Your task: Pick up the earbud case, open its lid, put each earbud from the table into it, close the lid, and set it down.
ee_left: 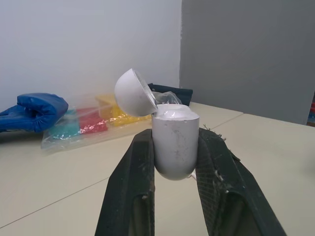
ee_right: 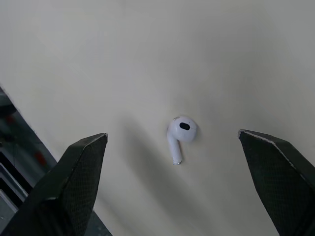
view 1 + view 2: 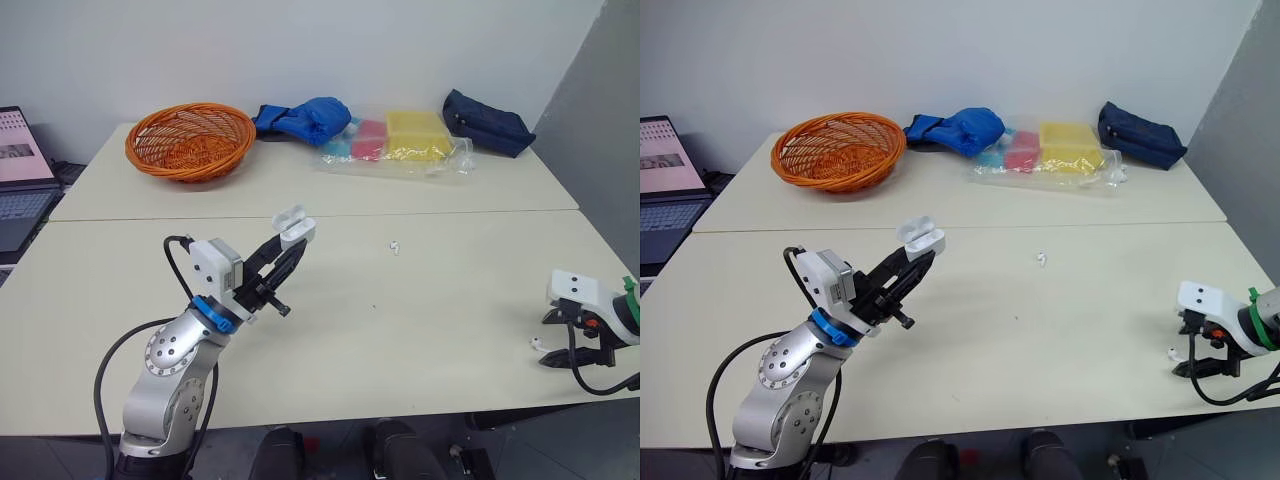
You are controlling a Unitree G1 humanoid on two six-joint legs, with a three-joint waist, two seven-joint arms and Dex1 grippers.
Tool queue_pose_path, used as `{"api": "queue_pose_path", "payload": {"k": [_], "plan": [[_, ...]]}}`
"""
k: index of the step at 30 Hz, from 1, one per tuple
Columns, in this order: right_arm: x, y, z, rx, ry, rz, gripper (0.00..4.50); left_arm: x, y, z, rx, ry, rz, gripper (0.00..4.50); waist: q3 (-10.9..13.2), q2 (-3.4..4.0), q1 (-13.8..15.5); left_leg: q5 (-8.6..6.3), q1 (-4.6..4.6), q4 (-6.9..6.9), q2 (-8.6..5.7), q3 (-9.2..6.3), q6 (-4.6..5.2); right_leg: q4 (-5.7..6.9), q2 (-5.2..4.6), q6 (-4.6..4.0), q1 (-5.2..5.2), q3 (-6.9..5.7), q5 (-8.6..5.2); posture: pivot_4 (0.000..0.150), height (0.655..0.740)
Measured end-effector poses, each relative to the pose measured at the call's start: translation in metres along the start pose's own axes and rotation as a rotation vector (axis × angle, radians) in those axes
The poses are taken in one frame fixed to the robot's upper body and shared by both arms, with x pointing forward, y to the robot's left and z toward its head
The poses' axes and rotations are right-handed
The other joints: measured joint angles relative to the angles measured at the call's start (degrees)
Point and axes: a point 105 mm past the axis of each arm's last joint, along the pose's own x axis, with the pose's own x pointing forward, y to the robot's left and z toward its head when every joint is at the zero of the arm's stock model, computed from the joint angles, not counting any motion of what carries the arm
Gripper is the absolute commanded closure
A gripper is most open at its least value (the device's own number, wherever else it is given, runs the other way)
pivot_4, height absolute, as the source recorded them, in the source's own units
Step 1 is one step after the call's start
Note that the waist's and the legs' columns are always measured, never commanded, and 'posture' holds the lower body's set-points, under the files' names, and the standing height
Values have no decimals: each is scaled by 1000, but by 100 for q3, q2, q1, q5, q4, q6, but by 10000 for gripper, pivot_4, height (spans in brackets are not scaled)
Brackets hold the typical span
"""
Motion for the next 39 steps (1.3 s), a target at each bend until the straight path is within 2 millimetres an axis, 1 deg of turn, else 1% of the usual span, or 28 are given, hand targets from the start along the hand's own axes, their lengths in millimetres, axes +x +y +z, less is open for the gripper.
{"api": "queue_pose_path", "payload": {"k": [4, 5, 7, 11, 17, 26, 38, 39], "plan": [[9, 0, 4, 68, -31, -27, 504, 0, 0, 0, 1, 1, -1, 37502, 0, 0, 3, -1, -8, -3, 0, 2, -1, -4, 0, 0, -2, -3, 0, 1500, 7400], [9, 1, 5, 83, -36, -24, 2042, 0, 0, 0, 1, 1, -1, 37502, 0, 0, 4, -1, -10, -3, 0, 2, -1, -4, 1, 0, -3, -3, 0, 1500, 7400], [9, 2, 3, 88, -27, -26, 6706, 0, 0, 0, 2, 2, -1, 37502, 0, 0, 10, -1, -12, -3, 0, 2, 0, -7, 0, 1, -3, -6, 0, 1500, 7400], [9, 4, -3, 90, -5, -28, 20775, 0, 0, 0, 2, 3, -1, 37502, 0, 0, 10, -1, -12, -3, 0, 3, -1, -9, 0, 1, -3, -5, 0, 1500, 7400], [12, 1, -9, 102, 6, -50, 20775, -1, -1, 1, 4, 4, -3, 37502, 0, 0, 9, -1, -12, -3, 0, 2, -1, -9, 0, 1, -3, -5, 0, 1500, 7400], [14, -2, -10, 105, -2, -82, 20775, -1, -1, 1, 10, 6, -7, 37502, 0, 0, 8, -1, -12, -3, 0, 2, -1, -9, 0, 1, -3, -5, 0, 1500, 7400], [15, -1, -10, 126, -6, -83, 20775, -1, -1, 1, 10, 6, -7, 37502, 1, -2, 9, -1, -12, -3, 1, -1, -1, -14, 1, 1, -1, -7, 0, 1500, 7400], [15, -1, -10, 125, -6, -84, 22701, -1, -1, 1, 10, 6, -7, 37502, 1, -2, 8, -1, -12, -3, 1, -1, -1, -15, 0, 1, -1, -7, 0, 1500, 7400]]}}
